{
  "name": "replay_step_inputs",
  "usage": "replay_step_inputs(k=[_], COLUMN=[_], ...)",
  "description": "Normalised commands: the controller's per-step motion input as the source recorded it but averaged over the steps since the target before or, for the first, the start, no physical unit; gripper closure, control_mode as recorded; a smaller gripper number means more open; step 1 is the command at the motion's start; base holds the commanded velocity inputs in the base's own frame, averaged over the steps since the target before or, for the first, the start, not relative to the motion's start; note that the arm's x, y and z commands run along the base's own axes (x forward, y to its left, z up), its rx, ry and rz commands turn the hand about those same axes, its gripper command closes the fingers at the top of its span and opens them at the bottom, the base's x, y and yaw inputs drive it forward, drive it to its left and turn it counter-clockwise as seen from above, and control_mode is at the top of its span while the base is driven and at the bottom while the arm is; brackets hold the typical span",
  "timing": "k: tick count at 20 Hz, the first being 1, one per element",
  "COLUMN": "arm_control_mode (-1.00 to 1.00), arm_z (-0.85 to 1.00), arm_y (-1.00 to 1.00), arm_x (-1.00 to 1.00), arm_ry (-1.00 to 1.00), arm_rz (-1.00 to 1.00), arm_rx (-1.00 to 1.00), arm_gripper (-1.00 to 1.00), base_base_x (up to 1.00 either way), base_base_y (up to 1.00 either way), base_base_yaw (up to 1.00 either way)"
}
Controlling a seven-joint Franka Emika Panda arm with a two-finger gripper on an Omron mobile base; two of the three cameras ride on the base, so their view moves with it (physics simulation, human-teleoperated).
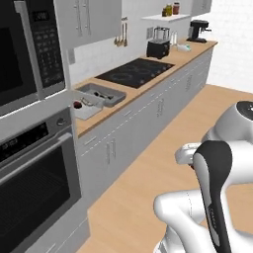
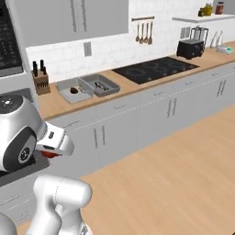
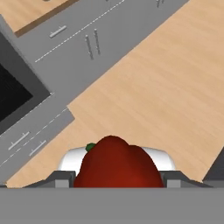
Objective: Place one bell pepper and one fish in each tupperware on the nearby counter, to pack two identical lunches.
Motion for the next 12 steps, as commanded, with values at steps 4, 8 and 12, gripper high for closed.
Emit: replay_step_inputs(k=[4,8,12], arm_control_mode=[1.0,1.0,1.0], arm_z=[0.0,0.0,0.0], arm_y=[0.0,0.0,0.0], arm_x=[0.0,0.0,0.0], arm_ry=[0.0,0.0,0.0], arm_rz=[0.0,0.0,0.0], arm_rx=[0.0,0.0,0.0], arm_gripper=[1.0,1.0,1.0], base_base_x=[1.0,1.0,1.0], base_base_y=[-0.14,-0.14,-0.14], base_base_yaw=[0.12,0.13,0.14])
